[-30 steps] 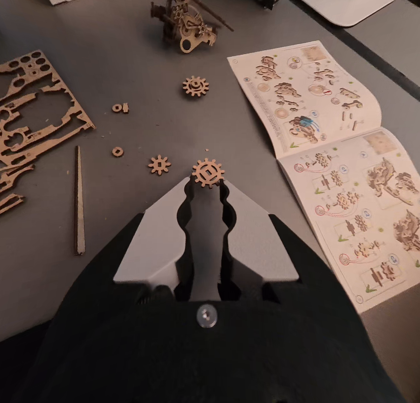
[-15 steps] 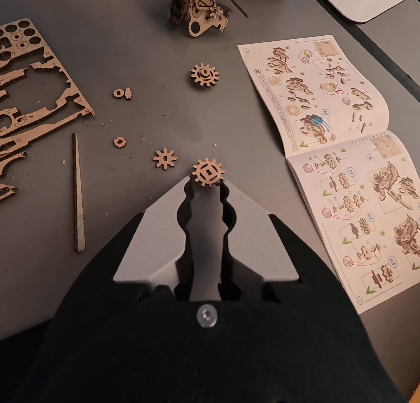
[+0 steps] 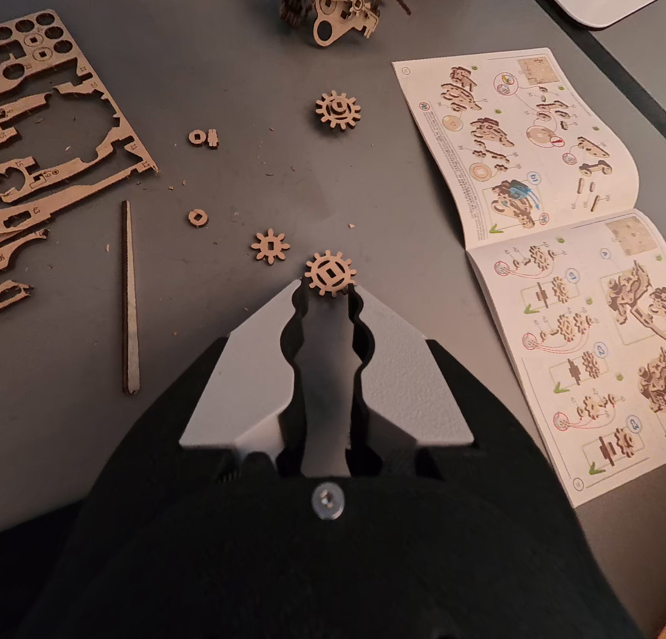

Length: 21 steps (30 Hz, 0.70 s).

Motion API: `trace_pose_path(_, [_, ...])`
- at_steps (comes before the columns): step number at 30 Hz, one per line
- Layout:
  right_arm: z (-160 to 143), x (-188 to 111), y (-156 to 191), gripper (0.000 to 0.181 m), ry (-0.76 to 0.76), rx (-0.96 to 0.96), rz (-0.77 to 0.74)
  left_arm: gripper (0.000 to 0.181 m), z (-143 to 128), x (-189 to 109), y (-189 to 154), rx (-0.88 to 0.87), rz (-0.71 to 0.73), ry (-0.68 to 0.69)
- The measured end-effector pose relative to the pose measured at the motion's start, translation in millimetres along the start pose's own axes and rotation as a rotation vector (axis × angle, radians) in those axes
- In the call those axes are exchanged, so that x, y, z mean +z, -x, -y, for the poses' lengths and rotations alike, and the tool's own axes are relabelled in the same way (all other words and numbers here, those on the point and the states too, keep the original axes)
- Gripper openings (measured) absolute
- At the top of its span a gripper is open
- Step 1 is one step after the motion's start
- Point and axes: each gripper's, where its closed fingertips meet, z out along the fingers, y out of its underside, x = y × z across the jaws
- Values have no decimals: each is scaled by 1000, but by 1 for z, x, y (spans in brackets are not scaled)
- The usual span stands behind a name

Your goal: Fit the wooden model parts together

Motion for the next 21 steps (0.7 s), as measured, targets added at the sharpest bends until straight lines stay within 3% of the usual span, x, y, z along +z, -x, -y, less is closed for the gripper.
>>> trace_pose_path(13, [-3, 2, 1, 20, 18, -11, 2, 18, 0, -4, 3, 3, 18, 4])
trace_pose_path(21, [6, -2, 5, 23, -40, -85, 22, 18, 10, -38, 15, 1, 82, -45])
